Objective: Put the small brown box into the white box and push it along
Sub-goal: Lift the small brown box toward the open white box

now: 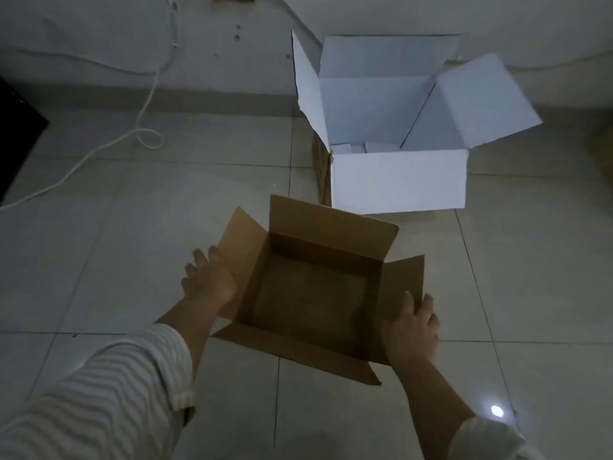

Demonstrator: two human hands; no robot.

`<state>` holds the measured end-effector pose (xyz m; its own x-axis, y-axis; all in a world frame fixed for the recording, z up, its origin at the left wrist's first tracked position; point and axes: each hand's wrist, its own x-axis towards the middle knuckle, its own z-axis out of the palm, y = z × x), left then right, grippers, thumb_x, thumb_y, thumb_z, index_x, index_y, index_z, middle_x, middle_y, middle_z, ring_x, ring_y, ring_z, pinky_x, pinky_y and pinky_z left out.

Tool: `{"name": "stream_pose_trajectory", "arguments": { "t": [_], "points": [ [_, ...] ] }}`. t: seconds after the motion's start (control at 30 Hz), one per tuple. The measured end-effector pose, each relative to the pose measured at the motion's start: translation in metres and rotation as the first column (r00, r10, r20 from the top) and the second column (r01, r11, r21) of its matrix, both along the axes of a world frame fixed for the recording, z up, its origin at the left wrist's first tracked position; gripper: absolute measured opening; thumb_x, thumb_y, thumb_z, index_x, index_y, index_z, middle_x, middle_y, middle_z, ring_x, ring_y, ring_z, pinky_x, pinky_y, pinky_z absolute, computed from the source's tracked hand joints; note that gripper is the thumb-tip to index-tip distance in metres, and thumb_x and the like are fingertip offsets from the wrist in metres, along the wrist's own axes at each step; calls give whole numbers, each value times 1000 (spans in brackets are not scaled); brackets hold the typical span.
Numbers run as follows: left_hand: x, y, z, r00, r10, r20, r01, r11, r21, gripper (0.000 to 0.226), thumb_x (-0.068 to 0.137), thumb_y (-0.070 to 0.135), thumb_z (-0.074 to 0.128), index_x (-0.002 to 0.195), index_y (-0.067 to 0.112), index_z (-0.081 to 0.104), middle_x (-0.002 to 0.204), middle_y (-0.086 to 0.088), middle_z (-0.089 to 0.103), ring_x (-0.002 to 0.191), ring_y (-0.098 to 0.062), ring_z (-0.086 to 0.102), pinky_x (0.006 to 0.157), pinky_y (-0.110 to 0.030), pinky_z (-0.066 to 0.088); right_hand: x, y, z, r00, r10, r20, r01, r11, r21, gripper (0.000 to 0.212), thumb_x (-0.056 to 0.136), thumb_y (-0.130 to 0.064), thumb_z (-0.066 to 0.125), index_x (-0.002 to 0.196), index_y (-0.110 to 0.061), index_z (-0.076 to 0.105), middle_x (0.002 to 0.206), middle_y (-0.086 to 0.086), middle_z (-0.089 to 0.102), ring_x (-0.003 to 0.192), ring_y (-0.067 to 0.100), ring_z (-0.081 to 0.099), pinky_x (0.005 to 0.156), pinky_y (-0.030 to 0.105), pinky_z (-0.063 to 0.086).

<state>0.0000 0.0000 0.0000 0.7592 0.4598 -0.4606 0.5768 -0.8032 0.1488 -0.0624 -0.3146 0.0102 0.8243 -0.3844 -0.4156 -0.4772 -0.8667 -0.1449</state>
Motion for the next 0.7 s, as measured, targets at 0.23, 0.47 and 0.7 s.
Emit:
{"name": "stream_pose_trajectory", "arguments": {
  "t": [0.23,0.47,0.7],
  "points": [
    [2,9,-27,997,25,72,-24,1000,-21,48,95,9,41,142,9,34,134,-20,54,117,-39,55,97,-49,48,8,-6,-23,964,-238,122,205,951,232,69,89,6,37,147,-20,8,137,23,40,114,41,53,89,51,52],
    [-12,-7,-2,986,-58,156,65,997,-42,26,95,11,44,116,7,57,107,-19,67,94,-35,62,70,-34,43,15,-6,1,937,-316,150,238,889,391,22,88,2,42,100,-11,55,86,11,63,71,24,60,62,37,54],
    [-33,-23,91,983,-73,170,83,995,-52,25,96,12,44,117,5,55,106,-19,67,94,-34,63,70,-34,43,12,-15,96,953,-234,191,156,923,351,21,90,-1,42,100,-12,56,88,11,62,74,25,61,61,31,48]
  ]
}}
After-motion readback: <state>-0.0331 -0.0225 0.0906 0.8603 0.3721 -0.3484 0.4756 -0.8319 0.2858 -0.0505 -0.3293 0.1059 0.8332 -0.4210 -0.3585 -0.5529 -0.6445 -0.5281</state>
